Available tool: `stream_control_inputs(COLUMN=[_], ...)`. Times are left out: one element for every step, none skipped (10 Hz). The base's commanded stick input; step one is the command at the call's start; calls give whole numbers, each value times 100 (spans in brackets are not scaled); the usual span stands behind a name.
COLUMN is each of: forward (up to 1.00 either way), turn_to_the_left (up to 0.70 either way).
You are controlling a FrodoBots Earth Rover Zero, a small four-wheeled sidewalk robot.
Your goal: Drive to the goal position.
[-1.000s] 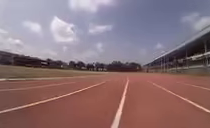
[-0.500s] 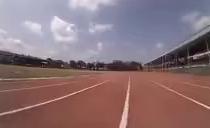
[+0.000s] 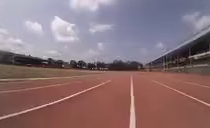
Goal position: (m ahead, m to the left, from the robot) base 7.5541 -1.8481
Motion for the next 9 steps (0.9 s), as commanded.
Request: stream_control_inputs(forward=[70,70,70,70,70,70,70,70,70], turn_to_the_left=[0,0,0,0,0,0,0,0,0])
